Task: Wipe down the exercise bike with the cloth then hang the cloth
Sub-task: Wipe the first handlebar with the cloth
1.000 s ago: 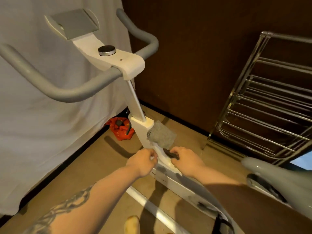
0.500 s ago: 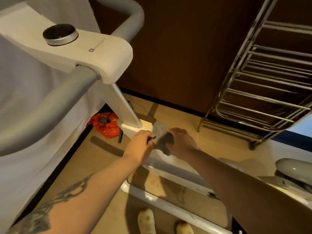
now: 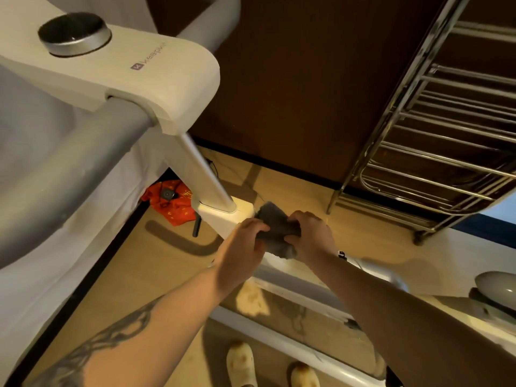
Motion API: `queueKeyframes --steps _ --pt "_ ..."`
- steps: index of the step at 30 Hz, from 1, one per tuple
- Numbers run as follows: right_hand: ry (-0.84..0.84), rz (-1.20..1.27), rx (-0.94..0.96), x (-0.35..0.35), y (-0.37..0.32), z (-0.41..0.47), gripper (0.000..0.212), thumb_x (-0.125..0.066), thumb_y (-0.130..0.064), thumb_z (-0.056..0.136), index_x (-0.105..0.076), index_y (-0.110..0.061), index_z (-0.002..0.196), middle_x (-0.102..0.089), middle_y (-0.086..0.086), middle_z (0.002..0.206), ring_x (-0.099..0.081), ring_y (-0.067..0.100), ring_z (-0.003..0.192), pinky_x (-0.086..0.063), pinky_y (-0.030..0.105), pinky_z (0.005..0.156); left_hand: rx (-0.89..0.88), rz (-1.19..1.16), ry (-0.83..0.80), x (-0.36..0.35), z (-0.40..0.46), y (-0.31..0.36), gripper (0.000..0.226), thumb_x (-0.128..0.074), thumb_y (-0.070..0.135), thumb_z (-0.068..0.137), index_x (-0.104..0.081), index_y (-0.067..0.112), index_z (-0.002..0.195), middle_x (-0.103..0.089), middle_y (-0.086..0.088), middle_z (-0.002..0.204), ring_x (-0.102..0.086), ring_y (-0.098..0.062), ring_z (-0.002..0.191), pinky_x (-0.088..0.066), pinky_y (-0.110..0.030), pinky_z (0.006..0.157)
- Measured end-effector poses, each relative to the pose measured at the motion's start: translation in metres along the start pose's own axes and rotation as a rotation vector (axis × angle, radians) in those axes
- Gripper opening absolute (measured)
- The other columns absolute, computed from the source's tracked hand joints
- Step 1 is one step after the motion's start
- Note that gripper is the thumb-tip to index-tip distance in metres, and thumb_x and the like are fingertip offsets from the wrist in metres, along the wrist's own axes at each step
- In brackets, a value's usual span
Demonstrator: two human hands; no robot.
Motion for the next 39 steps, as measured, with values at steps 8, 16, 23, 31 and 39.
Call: queueKeyframes --steps 8,16,23,31,39 --pt "0.017 0.150 0.105 0.039 -0.027 -0.035 0.019 -0.065 -0.029 0.086 -0.063 -0.028 0.105 -0.060 -0.006 0.103 -0.053 0.005 0.082 -0.044 0.012 0.064 0.058 0.106 -0.011 0.041 -0.008 0.029 0.031 -0.051 0.017 0.095 -0.059 0.024 0.124 -0.055 0.006 0.129 -0.050 -0.012 0.118 -0.038 -0.024 0.097" --pt "0.145 0.395 0.342 0.120 -0.066 -0.089 0.034 -0.066 -0.032 0.089 -0.047 -0.034 0.117 -0.058 -0.011 0.101 -0.060 0.008 0.084 -0.043 0.016 0.063 0.055 0.115 0.126 0.106 -0.054 0.089 0.026 -0.051 0.021 0.096 -0.060 0.027 0.120 -0.056 0.008 0.127 -0.052 -0.011 0.115 -0.044 -0.030 0.092" --pt "0.243 0.665 0.446 0.156 -0.108 -0.121 0.042 -0.070 -0.028 0.087 -0.044 -0.030 0.119 -0.057 -0.009 0.106 -0.062 0.003 0.088 -0.056 0.025 0.067 0.126 -0.006 0.381 0.148 -0.091 0.126 0.024 -0.052 0.020 0.096 -0.064 0.024 0.116 -0.061 0.010 0.114 -0.058 -0.009 0.103 -0.046 -0.028 0.088" --pt "0.206 0.854 0.536 0.168 -0.168 -0.139 0.042 -0.078 -0.027 0.080 -0.045 -0.026 0.106 -0.063 -0.003 0.097 -0.065 0.008 0.086 -0.055 0.023 0.067 0.180 -0.046 0.601 0.191 -0.131 0.142 0.020 -0.055 0.020 0.094 -0.067 0.025 0.110 -0.067 0.008 0.108 -0.060 -0.007 0.096 -0.048 -0.025 0.080" --pt "0.098 0.763 0.433 0.169 -0.234 -0.115 0.024 -0.068 -0.014 0.084 -0.055 -0.018 0.104 -0.057 0.001 0.108 -0.052 0.009 0.084 -0.039 0.020 0.060 0.206 0.057 0.701 0.253 -0.149 0.132 0.028 -0.052 0.016 0.093 -0.065 0.022 0.117 -0.063 0.003 0.122 -0.059 -0.013 0.109 -0.049 -0.038 0.095"
Point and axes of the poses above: each hand's wrist, its own z-axis towards the middle knuckle, its own x-axis out of the back of the hand, y = z × x, the point moved 7 cm from there along z, towards the middle knuckle
